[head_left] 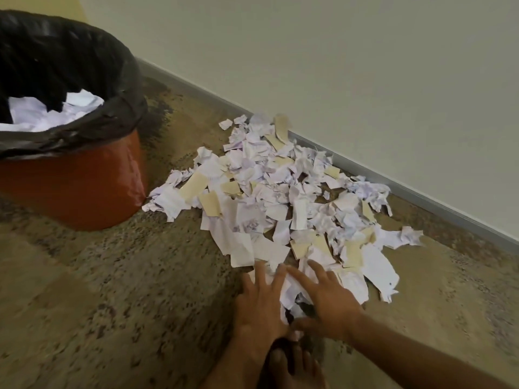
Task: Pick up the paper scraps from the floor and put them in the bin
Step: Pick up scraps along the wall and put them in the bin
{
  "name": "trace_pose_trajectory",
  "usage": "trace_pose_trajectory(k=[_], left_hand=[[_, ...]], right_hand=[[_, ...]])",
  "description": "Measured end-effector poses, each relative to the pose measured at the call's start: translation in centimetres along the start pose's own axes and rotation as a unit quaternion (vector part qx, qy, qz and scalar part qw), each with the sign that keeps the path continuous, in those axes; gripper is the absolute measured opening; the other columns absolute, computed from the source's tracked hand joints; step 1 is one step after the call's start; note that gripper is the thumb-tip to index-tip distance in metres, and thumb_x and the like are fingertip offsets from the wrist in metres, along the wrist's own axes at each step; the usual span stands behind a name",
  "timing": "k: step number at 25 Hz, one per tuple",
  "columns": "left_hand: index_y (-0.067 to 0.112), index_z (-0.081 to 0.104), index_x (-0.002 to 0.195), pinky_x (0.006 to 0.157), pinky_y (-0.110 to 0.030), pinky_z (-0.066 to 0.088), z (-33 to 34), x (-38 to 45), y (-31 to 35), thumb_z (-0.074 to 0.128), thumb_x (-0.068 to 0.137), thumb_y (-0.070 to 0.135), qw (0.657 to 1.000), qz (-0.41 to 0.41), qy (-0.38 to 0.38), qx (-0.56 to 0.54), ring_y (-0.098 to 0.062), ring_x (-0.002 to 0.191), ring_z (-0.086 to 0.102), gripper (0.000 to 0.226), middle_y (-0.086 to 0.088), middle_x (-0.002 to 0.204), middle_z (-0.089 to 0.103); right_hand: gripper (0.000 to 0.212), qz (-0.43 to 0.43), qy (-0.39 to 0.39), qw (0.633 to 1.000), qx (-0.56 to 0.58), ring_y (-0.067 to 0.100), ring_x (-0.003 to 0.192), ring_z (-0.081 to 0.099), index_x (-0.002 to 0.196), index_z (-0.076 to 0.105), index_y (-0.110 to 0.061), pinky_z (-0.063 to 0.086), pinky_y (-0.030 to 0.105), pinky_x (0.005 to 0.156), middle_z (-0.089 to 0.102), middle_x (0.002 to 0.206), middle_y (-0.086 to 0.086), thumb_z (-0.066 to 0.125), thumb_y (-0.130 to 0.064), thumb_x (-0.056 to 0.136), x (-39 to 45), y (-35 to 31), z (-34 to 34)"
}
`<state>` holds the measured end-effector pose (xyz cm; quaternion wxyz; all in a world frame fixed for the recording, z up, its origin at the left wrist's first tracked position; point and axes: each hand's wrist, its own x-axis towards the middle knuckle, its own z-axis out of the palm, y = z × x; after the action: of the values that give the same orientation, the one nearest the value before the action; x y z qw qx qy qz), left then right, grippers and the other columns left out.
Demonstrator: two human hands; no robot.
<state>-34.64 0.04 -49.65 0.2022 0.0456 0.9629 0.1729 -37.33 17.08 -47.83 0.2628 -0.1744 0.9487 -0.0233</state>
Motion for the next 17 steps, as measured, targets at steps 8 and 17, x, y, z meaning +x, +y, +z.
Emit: trace_pose_trajectory(k=[8,17], left_hand=[[0.041,0.031,0.146,0.108,-0.032,0.042,0.6,1.0,-1.5,0.080,0.074,0.044,0.991,0.023,0.037,-0.129,-0.019,0.135,0.032,0.087,0.008,0.152,0.022],[0.025,0.064,0.127,0.091,-0.008,0.039,2.0,0.6,-1.9,0.081,0.078,0.021,0.959,-0.024,0.110,-0.259,-0.008,0.125,0.046,0.052,0.010,0.145,0.043]], right_hand=[[0.068,-0.024,0.019,0.999,-0.039,0.033,0.135,0.028,0.148,0.006,-0.049,0.050,0.043,0.092,0.011,0.160,0.002,0.049,-0.038,0.096,1.3,-1.1,-0.6],[0.049,-0.048,0.076,0.996,-0.014,0.026,0.121,0.051,0.139,0.050,-0.032,0.045,0.034,0.097,0.056,0.135,0.002,0.053,-0.015,0.093,2.5,0.0,-1.3]])
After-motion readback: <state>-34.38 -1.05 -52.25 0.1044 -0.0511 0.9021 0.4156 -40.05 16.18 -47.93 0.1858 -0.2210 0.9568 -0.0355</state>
